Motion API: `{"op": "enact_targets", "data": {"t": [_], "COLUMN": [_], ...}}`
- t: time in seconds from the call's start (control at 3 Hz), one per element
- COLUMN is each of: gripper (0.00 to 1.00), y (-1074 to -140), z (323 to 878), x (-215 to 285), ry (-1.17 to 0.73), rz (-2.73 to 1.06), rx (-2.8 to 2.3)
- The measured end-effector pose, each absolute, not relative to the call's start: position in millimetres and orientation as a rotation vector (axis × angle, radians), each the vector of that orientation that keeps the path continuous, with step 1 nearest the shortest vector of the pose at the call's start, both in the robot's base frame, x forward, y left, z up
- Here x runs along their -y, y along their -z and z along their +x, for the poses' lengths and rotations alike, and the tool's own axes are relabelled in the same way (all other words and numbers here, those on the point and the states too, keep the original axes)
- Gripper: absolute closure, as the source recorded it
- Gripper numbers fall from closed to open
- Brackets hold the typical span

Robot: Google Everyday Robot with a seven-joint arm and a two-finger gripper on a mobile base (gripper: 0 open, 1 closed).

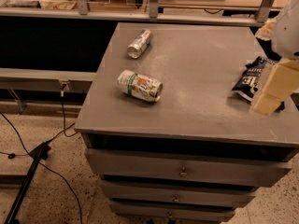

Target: Move blue chip bag near redbull can

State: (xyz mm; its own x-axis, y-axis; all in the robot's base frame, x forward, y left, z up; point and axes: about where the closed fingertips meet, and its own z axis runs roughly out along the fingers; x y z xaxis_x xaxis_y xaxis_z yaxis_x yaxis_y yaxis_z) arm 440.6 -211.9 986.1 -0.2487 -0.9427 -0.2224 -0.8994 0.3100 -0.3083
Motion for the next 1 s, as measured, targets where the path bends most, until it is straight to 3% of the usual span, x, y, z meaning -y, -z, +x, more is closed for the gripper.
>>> {"op": "enact_targets", "data": {"t": [0.67,1.0], "gripper": [0.0,0.0], "y": [-984.4,-978.7], "z": [462.1,509.1], "x": [219.1,243.8], "ry": [0.184,0.199], "rz": [-1.607,-1.48], "rx": [-2.235,-2.275]}}
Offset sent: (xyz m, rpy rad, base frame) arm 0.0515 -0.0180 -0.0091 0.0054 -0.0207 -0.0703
